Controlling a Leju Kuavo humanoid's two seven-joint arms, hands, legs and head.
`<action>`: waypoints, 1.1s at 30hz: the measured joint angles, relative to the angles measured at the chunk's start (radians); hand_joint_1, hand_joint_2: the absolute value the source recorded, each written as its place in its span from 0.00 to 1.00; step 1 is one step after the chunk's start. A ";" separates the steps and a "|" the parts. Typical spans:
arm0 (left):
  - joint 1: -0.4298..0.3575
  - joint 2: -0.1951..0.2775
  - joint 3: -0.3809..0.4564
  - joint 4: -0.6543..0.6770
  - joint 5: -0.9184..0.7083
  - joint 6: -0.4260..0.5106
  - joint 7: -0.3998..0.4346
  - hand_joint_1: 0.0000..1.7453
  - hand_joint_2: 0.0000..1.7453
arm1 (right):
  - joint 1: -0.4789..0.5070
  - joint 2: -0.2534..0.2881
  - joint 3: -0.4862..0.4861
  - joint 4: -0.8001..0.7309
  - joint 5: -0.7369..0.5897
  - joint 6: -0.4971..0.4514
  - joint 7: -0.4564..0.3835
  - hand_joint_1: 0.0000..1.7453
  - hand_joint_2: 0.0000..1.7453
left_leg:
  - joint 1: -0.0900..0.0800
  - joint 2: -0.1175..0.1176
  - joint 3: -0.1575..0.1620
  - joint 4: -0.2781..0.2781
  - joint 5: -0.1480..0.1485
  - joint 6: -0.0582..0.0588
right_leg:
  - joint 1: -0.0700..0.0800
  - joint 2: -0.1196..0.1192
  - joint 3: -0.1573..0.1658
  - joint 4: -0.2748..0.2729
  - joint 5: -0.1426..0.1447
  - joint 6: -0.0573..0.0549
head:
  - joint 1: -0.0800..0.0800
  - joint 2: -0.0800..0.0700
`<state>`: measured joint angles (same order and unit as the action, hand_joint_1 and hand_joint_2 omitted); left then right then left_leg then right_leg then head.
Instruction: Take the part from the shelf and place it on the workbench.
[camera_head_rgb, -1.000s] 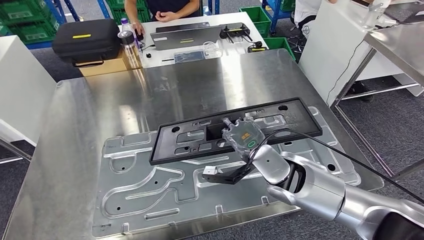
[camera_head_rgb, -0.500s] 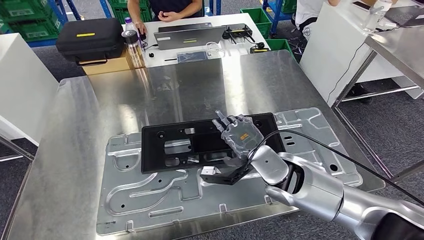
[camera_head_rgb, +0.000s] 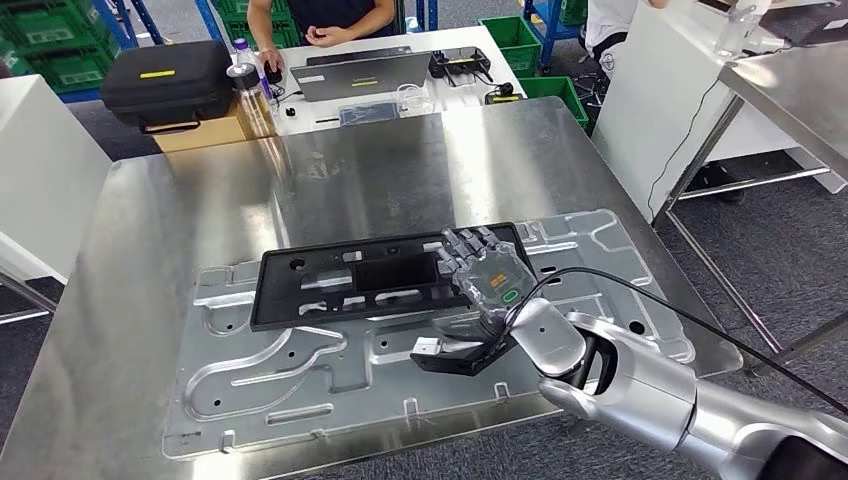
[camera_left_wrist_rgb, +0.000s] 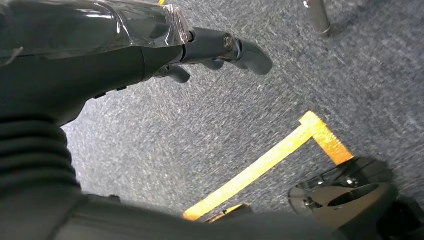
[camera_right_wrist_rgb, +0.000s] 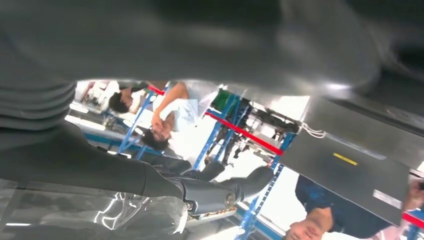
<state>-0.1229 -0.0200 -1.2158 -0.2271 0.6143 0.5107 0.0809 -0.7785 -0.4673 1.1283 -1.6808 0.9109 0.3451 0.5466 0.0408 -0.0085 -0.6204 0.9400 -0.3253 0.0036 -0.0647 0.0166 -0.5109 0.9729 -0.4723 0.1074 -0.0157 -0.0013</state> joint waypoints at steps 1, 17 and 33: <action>0.001 -0.002 0.000 0.000 0.001 0.000 -0.003 0.00 0.00 | 0.000 -0.001 -0.001 -0.002 0.000 0.001 0.001 0.00 0.00 | 0.001 0.000 -0.006 0.003 0.004 -0.006 | -0.001 0.001 -0.012 0.008 0.000 -0.016 | -0.001 0.000; -0.010 0.001 0.000 -0.001 0.006 0.001 -0.013 0.00 0.00 | -0.004 -0.005 -0.012 -0.012 0.002 0.009 0.001 0.00 0.00 | -0.081 0.007 0.125 0.006 -0.129 0.106 | 0.058 -0.017 -0.113 0.003 0.098 -0.068 | -0.005 0.000; -0.008 -0.018 0.000 -0.001 0.005 0.010 -0.012 0.00 0.00 | -0.006 -0.027 -0.019 -0.028 -0.001 0.033 0.013 0.00 0.00 | -0.054 0.012 -0.016 0.023 -0.010 0.044 | 0.046 -0.015 0.016 -0.015 -0.005 -0.067 | -0.002 0.000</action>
<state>-0.1304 -0.0384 -1.2158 -0.2277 0.6191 0.5210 0.0686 -0.7842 -0.4946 1.1096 -1.7090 0.9099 0.3781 0.5595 -0.0133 0.0035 -0.6360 0.9632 -0.3353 0.0477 -0.0184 0.0015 -0.4947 0.9580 -0.4778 0.0405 -0.0180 -0.0015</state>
